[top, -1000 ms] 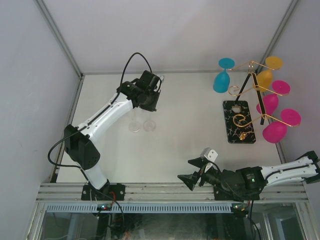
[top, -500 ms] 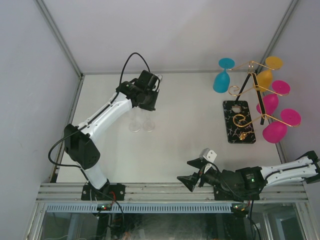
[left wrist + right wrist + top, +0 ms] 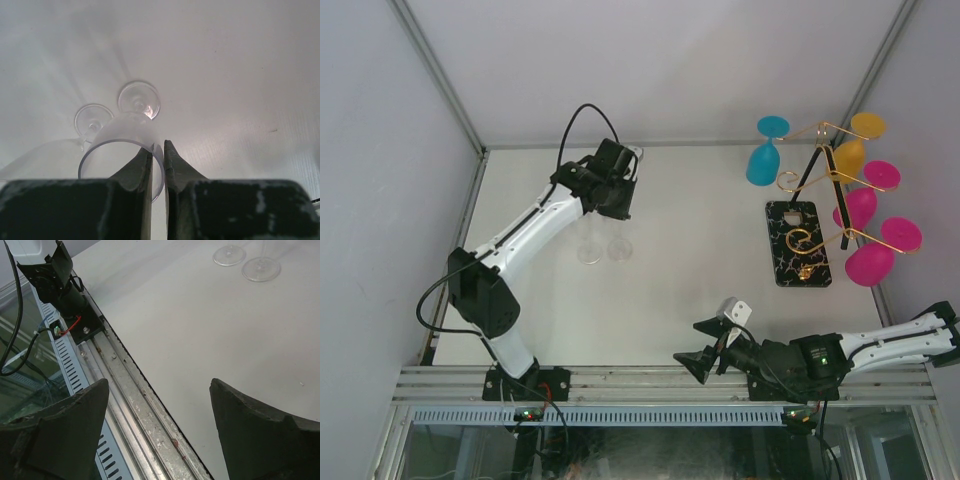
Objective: Take the wine glass off the wine glass rack
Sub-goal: Place the wine glass at the center of the board.
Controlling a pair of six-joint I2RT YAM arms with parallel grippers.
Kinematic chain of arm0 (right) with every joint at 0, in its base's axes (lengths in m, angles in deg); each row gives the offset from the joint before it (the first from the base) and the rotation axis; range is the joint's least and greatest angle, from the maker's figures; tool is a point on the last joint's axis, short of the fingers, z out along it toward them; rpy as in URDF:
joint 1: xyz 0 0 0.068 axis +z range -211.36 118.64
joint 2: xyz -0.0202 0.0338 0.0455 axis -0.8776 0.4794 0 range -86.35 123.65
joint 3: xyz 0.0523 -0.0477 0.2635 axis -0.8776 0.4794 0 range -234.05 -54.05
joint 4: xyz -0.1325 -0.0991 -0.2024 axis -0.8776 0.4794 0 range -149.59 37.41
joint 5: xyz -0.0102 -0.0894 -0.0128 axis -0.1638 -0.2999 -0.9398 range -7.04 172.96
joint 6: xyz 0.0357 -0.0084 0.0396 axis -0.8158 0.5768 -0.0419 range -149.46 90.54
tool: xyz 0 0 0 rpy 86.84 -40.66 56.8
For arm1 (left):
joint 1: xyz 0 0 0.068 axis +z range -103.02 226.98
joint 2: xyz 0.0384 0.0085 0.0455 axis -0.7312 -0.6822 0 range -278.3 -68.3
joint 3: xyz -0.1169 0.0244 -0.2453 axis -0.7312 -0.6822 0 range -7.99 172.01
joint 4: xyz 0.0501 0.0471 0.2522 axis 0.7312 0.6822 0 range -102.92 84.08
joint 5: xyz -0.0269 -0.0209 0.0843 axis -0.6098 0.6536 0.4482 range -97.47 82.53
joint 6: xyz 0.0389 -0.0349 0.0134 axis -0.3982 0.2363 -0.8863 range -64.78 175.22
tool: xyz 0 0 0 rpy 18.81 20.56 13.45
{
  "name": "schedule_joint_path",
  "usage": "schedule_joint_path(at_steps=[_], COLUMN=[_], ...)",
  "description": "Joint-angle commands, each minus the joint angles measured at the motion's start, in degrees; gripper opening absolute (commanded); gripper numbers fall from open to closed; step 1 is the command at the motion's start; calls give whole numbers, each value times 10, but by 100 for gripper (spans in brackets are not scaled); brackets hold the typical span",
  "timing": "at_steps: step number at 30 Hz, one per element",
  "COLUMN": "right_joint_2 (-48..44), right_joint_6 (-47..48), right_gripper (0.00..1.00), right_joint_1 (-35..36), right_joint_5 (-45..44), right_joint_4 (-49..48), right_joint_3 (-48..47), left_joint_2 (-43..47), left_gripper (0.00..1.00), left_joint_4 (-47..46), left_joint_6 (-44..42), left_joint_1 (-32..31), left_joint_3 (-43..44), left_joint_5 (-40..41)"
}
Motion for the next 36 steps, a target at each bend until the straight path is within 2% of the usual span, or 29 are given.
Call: schedule_joint_path(at_steps=[1, 32, 36], right_joint_2=[2, -6, -6], right_joint_6=[-4, -13, -12], right_gripper=[80, 80, 79], right_joint_1=[-4, -5, -5], right_joint_5=[3, 5, 3], right_joint_4=[-22, -11, -12], right_joint_3=[-26, -26, -27], left_joint_2=[12, -5, -7], left_gripper=[13, 19, 25], left_joint_4=[-18, -7, -7], left_joint_6=[4, -1, 0], left_joint_1=[8, 10, 10], left_joint_3=[-4, 1, 2], left_joint_5=[3, 38, 34])
